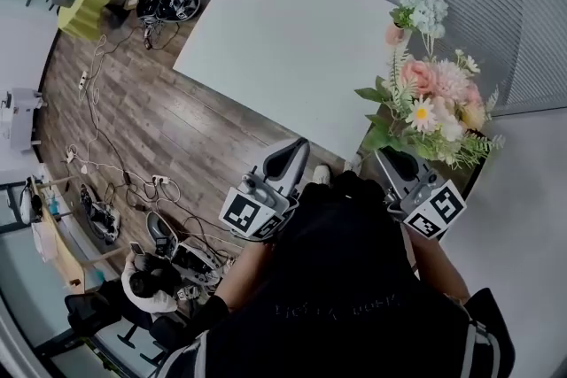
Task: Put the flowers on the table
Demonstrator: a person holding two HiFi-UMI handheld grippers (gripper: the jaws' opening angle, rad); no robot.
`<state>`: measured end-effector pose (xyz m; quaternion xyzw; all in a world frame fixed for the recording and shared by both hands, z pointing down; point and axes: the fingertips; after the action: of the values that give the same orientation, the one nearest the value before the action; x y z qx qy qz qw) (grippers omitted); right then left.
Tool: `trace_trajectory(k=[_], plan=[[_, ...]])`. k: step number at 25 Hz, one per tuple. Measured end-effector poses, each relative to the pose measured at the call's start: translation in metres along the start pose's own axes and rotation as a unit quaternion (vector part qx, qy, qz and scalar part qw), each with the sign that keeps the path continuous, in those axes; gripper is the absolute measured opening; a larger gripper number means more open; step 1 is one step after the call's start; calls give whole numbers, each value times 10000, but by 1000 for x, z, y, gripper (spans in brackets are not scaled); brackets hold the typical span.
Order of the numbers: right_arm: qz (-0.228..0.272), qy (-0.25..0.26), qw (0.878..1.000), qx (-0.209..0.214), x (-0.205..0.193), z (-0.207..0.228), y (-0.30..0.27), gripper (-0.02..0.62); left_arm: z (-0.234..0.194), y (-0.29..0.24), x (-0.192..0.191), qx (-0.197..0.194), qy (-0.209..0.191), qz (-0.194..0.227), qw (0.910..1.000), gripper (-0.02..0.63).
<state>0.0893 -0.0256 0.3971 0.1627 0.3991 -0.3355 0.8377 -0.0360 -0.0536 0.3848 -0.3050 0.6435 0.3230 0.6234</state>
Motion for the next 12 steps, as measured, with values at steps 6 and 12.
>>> trace_trajectory(k=[6,12], plan=[[-333,-69,9994,57,-2,27,-7,41,4,-14,-14,203,70,-246,9995,18],[-556,-112,9982,-205,-17,50,-30,41,-13,-12,-36,205,94,-419,9989,18]])
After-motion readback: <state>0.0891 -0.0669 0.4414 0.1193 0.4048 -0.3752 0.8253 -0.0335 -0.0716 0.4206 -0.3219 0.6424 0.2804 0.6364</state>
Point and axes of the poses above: the fingertips, and each gripper's own axes: y backward along the fingers, z to its right, x out of its top, and after that the axes turned 13 degrees about -y, right-handed
